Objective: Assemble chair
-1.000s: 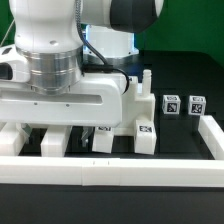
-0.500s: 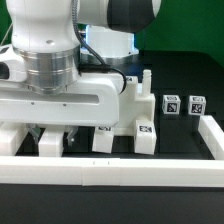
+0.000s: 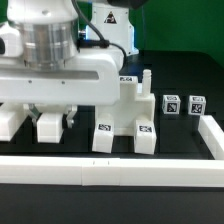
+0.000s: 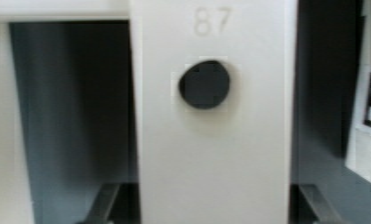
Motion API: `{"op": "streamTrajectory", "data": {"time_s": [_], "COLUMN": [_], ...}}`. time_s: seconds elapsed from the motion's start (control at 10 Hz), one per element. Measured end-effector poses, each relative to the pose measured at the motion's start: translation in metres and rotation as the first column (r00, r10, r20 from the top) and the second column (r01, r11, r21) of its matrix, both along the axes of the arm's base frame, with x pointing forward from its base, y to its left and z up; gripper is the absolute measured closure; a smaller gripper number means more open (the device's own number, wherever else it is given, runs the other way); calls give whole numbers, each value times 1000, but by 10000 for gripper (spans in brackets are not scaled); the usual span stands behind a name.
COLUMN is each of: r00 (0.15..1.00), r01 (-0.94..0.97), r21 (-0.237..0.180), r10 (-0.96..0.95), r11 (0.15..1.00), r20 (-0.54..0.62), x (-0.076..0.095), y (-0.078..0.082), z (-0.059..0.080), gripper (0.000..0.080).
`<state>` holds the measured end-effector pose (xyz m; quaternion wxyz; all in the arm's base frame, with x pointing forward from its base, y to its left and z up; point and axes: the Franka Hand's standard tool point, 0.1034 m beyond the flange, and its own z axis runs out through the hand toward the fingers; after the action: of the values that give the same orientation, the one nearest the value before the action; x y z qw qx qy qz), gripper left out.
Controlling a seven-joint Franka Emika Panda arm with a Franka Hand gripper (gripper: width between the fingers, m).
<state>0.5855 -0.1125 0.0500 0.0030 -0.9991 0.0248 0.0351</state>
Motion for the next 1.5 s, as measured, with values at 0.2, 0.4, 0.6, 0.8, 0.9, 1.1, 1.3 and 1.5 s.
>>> {"op": "streamTrajectory", "data": {"time_s": [0.2, 0.4, 0.6, 0.8, 0.9, 1.1, 1.3, 1.5], "r00": [1000, 999, 999, 999, 999, 999, 999, 998], "r01": [0, 23, 28, 30, 17, -9, -15, 15], "r21": [17, 16, -2, -3, -2, 11, 19, 27], "r10": [-1, -24, -28, -30, -17, 9, 14, -17], "r11": [1000, 1000, 1000, 1000, 1000, 1000, 1000, 1000], "r20": [23, 40, 43, 40, 40, 45, 48, 55], "x": [-2, -1, -2, -2, -3, -12, -21, -21], "y": [3, 15, 29, 28, 28, 28, 36, 53], "z": [27, 51, 59, 57, 58, 67, 75, 86], "gripper": [515, 515, 515, 515, 515, 515, 515, 515]}}
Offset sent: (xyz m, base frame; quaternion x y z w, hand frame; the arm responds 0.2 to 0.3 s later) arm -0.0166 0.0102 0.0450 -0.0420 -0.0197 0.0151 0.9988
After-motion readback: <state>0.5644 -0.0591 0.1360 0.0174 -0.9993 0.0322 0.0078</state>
